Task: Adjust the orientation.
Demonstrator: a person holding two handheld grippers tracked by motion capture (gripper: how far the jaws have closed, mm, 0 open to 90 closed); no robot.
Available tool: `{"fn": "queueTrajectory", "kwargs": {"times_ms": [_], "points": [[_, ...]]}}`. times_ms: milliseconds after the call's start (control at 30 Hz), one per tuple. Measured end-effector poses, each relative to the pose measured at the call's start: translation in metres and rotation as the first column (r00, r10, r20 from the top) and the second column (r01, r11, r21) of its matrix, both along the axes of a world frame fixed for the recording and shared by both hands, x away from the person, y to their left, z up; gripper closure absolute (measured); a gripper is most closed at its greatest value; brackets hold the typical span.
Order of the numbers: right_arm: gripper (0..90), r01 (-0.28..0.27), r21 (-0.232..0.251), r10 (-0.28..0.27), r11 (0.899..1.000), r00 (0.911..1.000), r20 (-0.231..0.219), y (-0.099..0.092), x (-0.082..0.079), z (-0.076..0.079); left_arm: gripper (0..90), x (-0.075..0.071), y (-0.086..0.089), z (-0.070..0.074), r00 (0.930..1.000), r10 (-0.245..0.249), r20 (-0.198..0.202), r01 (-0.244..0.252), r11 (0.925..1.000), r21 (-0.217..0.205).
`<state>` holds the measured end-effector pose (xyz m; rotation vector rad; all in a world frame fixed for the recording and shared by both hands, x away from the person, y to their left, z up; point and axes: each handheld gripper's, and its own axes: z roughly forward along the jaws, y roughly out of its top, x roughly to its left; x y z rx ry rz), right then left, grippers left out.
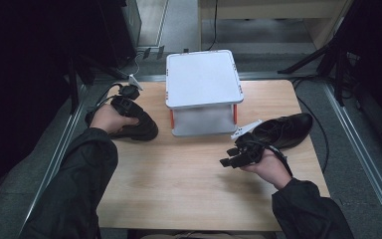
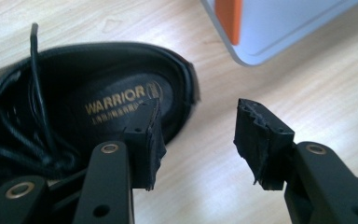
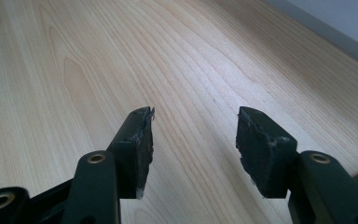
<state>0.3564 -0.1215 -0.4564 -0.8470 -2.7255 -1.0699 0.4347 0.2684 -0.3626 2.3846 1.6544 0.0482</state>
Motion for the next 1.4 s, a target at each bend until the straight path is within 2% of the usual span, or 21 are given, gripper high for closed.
{"fn": "queueTrajectory", "kwargs": {"times_ms": [133, 267, 400, 500, 600, 800, 967, 1167, 1267, 1400], "points": [[47.2, 0.008, 0.000, -0.008, 1.000, 1.0000, -0.001, -0.003, -0.001, 0.000, 52.8, 0.007, -0.002, -0.013, 0.9997, -0.017, -0.017, 0.017, 0.9995, 0.025], [47.3, 0.016, 0.000, -0.016, 1.000, 0.9999, -0.004, -0.007, -0.002, -0.001, 56.3, 0.011, -0.003, -0.027, 0.9991, -0.019, -0.039, 0.019, 0.9998, 0.005], [47.3, 0.028, -0.002, -0.028, 1.000, 0.9996, -0.004, -0.010, -0.003, -0.001, 61.6, 0.014, -0.005, -0.039, 0.9989, -0.016, -0.044, 0.016, 0.9998, 0.007], [47.3, 0.035, -0.002, -0.035, 0.999, 0.9994, -0.006, -0.012, -0.004, -0.001, 67.2, 0.015, -0.007, -0.043, 0.9989, -0.029, -0.038, 0.029, 0.9996, 0.003], [47.4, 0.039, -0.001, -0.039, 0.999, 0.9992, -0.005, -0.014, -0.005, -0.001, 75.1, 0.016, -0.012, -0.043, 0.9979, -0.053, -0.036, 0.053, 0.9986, 0.004], [47.6, 0.045, 0.001, -0.045, 0.999, 0.9990, -0.004, -0.016, -0.004, -0.001, 78.4, 0.016, -0.007, -0.041, 0.9970, -0.048, -0.061, 0.047, 0.9986, -0.025], [47.7, 0.044, 0.000, -0.044, 0.999, 0.9990, -0.005, -0.015, -0.004, -0.002, 78.9, 0.013, -0.003, -0.036, 0.9965, -0.056, -0.063, 0.053, 0.9976, -0.044], [47.8, 0.039, -0.005, -0.039, 0.999, 0.9992, -0.005, -0.014, -0.003, -0.002, 78.9, 0.001, 0.004, -0.029, 0.9905, -0.120, -0.066, 0.116, 0.9914, -0.059], [47.7, 0.035, -0.008, -0.035, 0.999, 0.9994, -0.004, -0.012, -0.003, -0.002, 79.1, -0.003, 0.007, -0.026, 0.9878, -0.139, -0.071, 0.134, 0.9886, -0.069], [47.8, 0.028, -0.014, -0.028, 1.000, 0.9996, -0.005, -0.010, -0.003, -0.003, 79.2, -0.005, 0.009, -0.019, 0.9856, -0.159, -0.056, 0.154, 0.9843, -0.085]]}}
